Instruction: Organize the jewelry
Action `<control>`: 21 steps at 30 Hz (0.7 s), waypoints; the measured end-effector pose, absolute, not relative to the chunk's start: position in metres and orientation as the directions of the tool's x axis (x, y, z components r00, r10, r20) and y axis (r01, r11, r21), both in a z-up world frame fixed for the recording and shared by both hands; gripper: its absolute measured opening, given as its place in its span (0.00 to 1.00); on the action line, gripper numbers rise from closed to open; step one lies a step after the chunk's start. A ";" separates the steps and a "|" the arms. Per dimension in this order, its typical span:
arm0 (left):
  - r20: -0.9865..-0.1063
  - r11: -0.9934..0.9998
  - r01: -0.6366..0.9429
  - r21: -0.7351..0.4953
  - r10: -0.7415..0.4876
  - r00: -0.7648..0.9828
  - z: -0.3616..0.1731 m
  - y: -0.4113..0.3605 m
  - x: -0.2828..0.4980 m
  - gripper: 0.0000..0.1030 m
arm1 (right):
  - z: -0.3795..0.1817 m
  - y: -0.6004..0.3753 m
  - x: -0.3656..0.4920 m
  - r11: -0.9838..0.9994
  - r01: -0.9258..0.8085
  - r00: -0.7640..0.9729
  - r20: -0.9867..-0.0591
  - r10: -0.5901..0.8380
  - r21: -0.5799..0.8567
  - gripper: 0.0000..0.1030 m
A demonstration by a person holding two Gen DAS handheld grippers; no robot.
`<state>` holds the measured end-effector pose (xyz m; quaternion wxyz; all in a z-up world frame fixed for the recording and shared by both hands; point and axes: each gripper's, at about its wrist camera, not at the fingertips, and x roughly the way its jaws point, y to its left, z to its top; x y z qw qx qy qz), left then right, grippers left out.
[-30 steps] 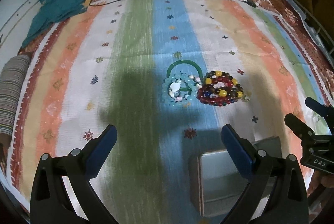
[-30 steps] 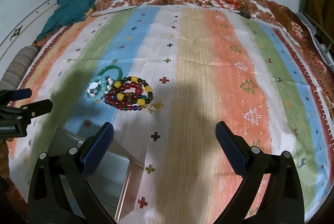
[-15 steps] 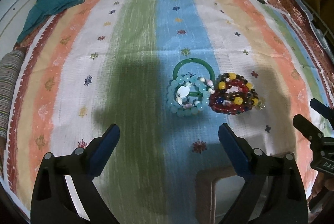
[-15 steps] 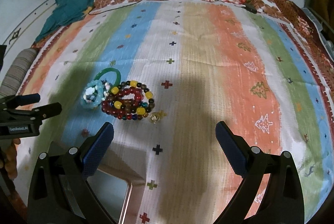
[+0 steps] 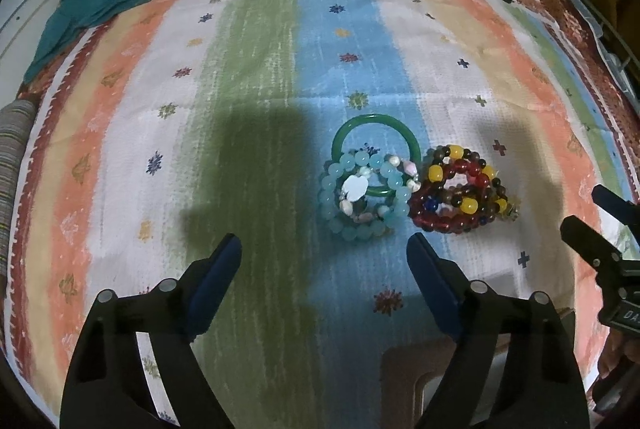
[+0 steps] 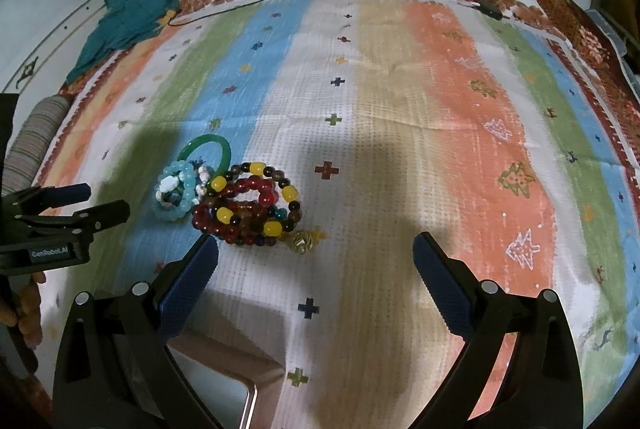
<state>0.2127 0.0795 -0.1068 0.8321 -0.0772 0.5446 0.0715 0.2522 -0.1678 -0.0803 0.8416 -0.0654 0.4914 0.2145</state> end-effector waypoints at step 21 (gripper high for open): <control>-0.938 0.983 -0.171 -0.072 -0.009 0.347 -0.131 0.082 0.247 0.59 | -0.111 -0.152 0.265 0.890 -0.448 0.354 -0.899 0.257 0.078 0.70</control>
